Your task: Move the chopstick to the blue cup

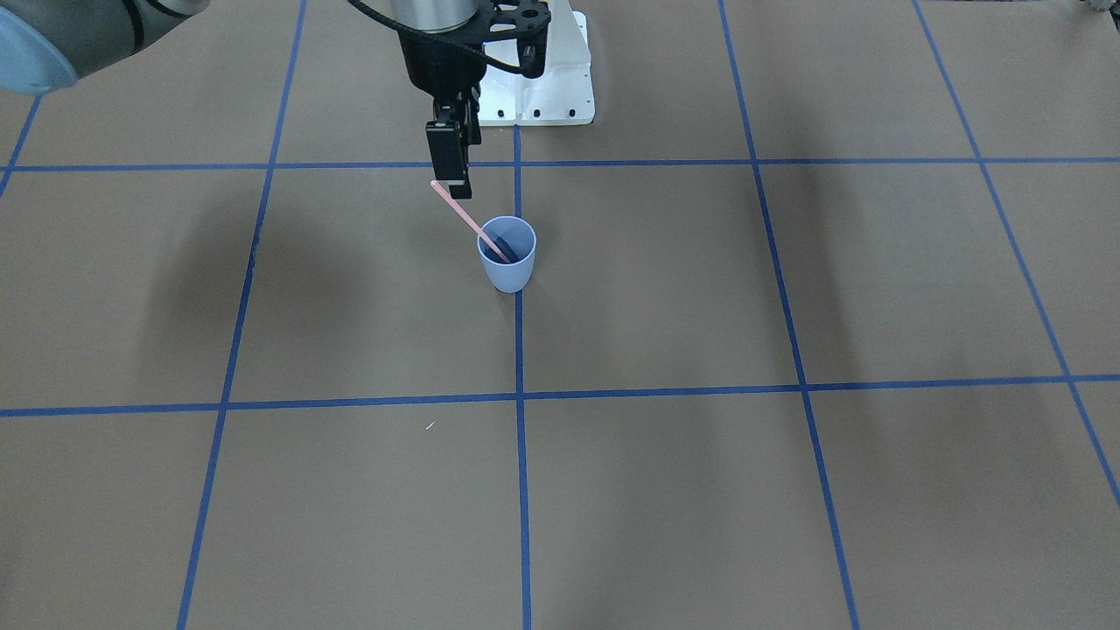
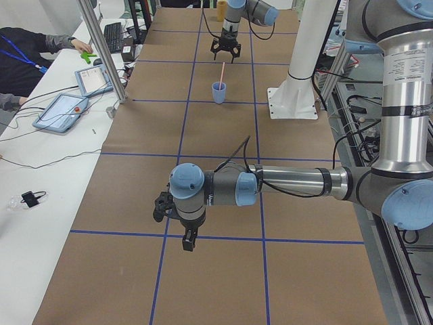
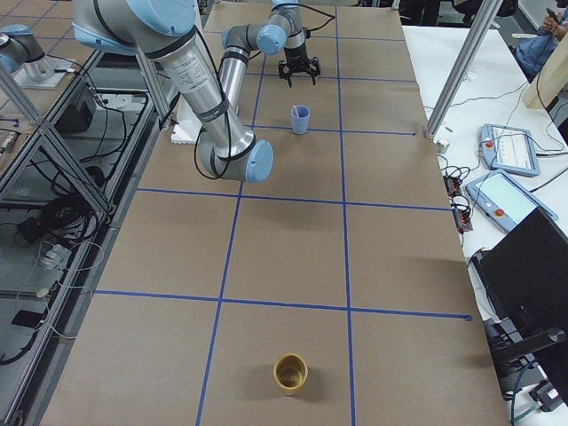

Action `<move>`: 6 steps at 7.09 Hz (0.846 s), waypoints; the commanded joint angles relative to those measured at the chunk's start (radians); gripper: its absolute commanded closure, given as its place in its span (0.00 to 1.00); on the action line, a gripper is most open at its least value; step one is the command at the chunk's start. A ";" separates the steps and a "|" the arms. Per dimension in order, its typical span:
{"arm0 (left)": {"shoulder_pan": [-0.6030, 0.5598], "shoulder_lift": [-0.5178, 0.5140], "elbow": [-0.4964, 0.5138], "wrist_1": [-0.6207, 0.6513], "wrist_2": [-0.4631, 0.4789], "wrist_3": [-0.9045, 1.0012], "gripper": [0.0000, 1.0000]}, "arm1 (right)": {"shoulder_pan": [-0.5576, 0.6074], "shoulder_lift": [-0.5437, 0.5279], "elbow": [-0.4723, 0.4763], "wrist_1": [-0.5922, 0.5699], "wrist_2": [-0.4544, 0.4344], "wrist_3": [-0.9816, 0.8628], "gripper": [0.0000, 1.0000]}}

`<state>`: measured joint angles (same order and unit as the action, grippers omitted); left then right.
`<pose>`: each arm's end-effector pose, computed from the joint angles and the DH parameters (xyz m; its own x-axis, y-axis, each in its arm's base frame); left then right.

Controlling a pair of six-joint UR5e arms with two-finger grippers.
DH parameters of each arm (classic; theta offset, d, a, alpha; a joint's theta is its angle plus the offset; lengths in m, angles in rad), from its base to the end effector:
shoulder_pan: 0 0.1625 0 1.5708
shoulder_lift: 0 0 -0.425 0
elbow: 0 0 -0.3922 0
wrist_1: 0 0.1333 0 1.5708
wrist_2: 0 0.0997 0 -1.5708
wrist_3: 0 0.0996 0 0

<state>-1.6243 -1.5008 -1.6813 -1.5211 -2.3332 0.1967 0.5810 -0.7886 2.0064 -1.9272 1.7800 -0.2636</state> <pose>-0.0891 -0.4571 0.6435 0.7183 0.1510 -0.6791 -0.0886 0.9881 0.1260 -0.4180 -0.4092 0.0838 0.2493 -0.9661 -0.0671 0.6313 0.1096 0.7678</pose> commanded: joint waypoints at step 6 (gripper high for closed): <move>0.000 0.024 -0.026 -0.002 0.000 0.003 0.01 | 0.521 -0.308 -0.246 0.317 0.142 -0.237 0.01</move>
<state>-1.6245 -1.4781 -1.7027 -1.5232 -2.3332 0.1992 1.0391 -1.0779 1.8222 -1.6147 1.9250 -0.4089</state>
